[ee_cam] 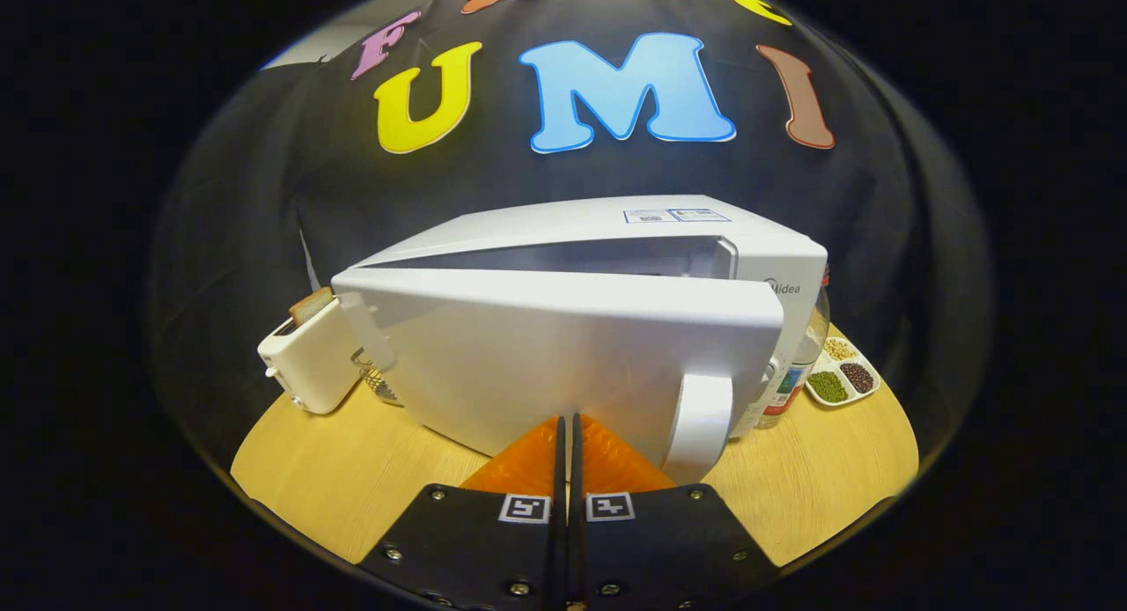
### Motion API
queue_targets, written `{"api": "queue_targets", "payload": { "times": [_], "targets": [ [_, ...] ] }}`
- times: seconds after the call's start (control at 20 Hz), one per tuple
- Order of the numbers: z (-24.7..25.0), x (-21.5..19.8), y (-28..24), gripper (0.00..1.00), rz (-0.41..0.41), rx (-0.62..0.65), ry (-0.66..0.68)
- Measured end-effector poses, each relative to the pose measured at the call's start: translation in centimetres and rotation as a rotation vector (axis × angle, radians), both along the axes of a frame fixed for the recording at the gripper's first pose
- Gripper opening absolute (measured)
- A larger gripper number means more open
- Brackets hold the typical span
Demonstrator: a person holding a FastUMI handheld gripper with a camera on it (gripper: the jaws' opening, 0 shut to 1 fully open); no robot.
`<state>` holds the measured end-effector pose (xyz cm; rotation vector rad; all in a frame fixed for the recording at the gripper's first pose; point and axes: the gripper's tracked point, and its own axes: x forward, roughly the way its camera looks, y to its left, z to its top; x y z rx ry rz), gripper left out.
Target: Open the microwave, put the food inside, and close the microwave door.
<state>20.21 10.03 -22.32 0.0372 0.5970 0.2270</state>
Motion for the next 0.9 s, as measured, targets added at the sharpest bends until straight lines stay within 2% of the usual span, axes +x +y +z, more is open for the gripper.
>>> {"api": "queue_targets", "payload": {
  "times": [0.35, 0.5, 0.65, 0.8, 0.9],
  "targets": [
    [0.0, 4.2, -1.7, 0.00, -0.088, 0.026, -0.007],
    [-0.7, 4.3, -1.7, 0.01, -0.050, -0.036, -0.032],
    [-1.3, 5.1, -1.5, 0.00, -0.047, -0.060, -0.048],
    [-1.7, 4.6, -2.2, 0.01, -0.033, -0.130, -0.065],
    [-0.6, 3.3, -1.8, 0.01, -0.022, -0.114, -0.075]
  ]
}}
